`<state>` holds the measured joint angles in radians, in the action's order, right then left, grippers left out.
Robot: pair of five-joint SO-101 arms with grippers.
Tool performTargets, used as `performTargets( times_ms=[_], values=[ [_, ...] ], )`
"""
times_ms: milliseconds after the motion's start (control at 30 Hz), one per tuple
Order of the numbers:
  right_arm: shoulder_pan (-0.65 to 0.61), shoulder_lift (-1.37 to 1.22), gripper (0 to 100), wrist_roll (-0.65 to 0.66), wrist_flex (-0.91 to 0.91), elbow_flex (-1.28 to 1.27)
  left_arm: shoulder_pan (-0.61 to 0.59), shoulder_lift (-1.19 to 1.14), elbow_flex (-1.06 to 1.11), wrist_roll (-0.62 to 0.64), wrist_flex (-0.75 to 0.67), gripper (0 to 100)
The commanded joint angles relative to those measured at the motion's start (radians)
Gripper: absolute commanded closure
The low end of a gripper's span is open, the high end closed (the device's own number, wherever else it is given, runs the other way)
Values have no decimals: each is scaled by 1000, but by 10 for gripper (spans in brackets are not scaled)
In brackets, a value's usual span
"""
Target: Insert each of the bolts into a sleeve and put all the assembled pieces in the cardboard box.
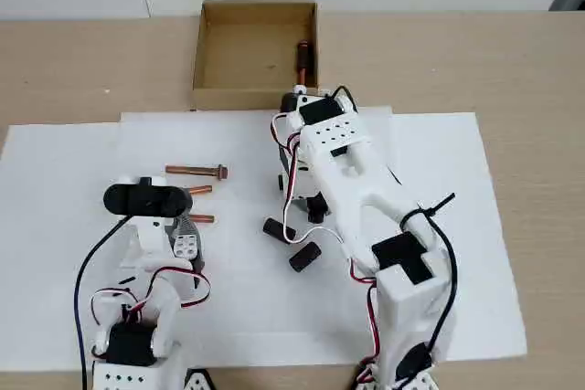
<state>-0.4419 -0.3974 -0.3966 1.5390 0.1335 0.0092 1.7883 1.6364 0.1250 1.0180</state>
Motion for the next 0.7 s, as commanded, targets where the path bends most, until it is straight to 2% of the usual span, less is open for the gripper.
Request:
performTargets(
  times_ms=[0, 300, 533, 667],
  values=[
    [2, -25, 890, 11, -16, 29, -6, 8, -4, -3, -2, 994],
    [4, -99, 894, 11, -18, 31, -6, 8, -4, -3, -2, 994],
    [4, -101, 899, 11, -84, 25, -5, 8, -4, -3, -2, 994],
    [4, -101, 998, 11, -85, 25, -5, 8, -4, -3, -2, 994]
  ],
)
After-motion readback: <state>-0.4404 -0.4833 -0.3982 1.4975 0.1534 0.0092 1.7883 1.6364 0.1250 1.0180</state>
